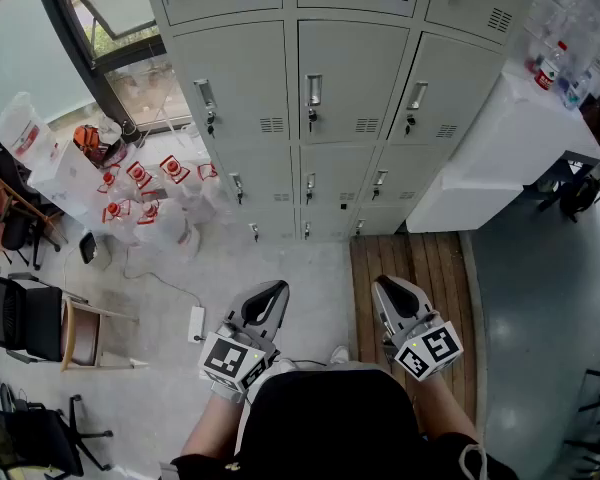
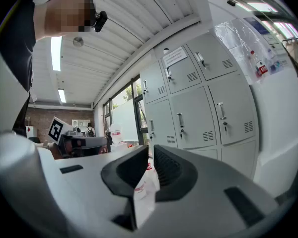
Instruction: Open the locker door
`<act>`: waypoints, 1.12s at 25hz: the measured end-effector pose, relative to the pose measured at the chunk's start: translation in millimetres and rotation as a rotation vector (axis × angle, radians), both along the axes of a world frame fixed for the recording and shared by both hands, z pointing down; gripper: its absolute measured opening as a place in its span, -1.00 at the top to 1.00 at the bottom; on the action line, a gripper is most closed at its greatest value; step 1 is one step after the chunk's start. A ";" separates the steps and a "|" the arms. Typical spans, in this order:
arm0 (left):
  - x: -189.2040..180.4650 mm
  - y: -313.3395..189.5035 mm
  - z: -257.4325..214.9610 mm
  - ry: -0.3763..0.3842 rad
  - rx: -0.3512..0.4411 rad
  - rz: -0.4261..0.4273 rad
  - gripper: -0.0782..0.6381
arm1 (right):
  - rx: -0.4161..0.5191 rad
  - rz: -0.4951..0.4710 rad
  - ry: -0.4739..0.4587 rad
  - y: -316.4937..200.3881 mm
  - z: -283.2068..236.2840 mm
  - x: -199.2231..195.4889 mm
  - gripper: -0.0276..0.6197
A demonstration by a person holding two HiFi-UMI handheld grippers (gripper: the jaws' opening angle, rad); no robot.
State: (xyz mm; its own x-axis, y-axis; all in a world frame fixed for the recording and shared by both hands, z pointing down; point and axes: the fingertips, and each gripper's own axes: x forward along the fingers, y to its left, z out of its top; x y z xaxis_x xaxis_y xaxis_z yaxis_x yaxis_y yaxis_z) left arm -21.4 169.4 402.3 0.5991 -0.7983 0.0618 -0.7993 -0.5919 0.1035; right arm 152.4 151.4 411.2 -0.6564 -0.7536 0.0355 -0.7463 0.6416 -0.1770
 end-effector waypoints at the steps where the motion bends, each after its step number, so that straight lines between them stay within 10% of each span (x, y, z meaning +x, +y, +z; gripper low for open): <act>1: 3.7 -1.5 2.1 -0.001 -0.008 -0.004 0.71 | -0.006 -0.005 -0.001 -1.7 1.8 3.8 0.75; 18: 92.5 -40.1 25.8 0.000 -0.065 -0.060 0.71 | -0.030 -0.130 -0.058 -36.2 22.6 61.1 0.75; 28: 68.8 -93.5 50.5 0.012 -0.109 -0.084 0.71 | -0.088 -0.143 -0.050 -91.7 44.4 39.6 0.75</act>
State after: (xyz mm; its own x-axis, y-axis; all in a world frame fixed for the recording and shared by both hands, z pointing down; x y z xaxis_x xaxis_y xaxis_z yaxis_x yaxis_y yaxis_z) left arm 47.5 75.9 452.8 0.5316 -0.8346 0.1442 -0.8439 -0.5075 0.1738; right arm 192.0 59.7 455.7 -0.7594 -0.6477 0.0618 -0.6373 0.7213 -0.2712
